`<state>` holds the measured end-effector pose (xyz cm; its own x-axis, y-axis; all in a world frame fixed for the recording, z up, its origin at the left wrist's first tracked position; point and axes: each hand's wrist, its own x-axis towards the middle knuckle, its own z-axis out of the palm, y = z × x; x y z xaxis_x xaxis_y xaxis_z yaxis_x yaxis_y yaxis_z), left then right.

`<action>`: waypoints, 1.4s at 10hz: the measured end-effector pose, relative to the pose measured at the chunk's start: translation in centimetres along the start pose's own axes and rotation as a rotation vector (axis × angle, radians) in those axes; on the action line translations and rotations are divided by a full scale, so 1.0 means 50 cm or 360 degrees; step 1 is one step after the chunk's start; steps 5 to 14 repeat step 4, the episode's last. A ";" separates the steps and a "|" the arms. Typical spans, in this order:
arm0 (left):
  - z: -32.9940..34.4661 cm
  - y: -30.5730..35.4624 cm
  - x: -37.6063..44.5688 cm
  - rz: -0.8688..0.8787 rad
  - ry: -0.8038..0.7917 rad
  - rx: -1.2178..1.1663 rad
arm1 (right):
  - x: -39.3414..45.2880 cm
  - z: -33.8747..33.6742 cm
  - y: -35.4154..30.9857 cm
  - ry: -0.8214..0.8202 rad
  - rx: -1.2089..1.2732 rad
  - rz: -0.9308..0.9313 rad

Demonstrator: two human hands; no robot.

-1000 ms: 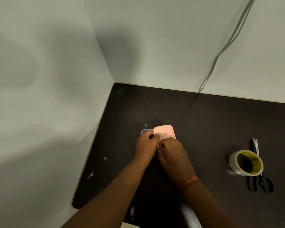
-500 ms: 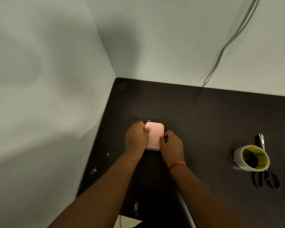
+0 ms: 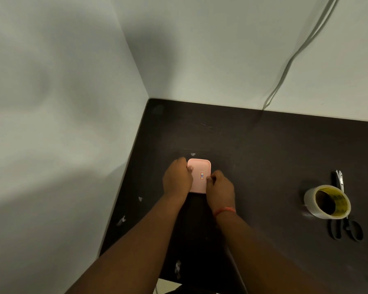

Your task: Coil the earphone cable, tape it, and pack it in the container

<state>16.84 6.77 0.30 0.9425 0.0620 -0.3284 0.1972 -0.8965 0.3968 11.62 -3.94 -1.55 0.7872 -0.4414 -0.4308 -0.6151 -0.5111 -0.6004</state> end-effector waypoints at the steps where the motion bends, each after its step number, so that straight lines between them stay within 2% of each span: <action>1: -0.002 0.000 0.008 -0.0007 -0.0047 0.0024 | 0.007 0.000 0.001 -0.0042 0.0063 0.0054; 4: -0.019 0.012 0.041 -0.0157 -0.0284 0.0126 | 0.042 -0.035 -0.003 -0.0400 0.0183 0.0221; 14: -0.019 0.012 0.041 -0.0157 -0.0284 0.0126 | 0.042 -0.035 -0.003 -0.0400 0.0183 0.0221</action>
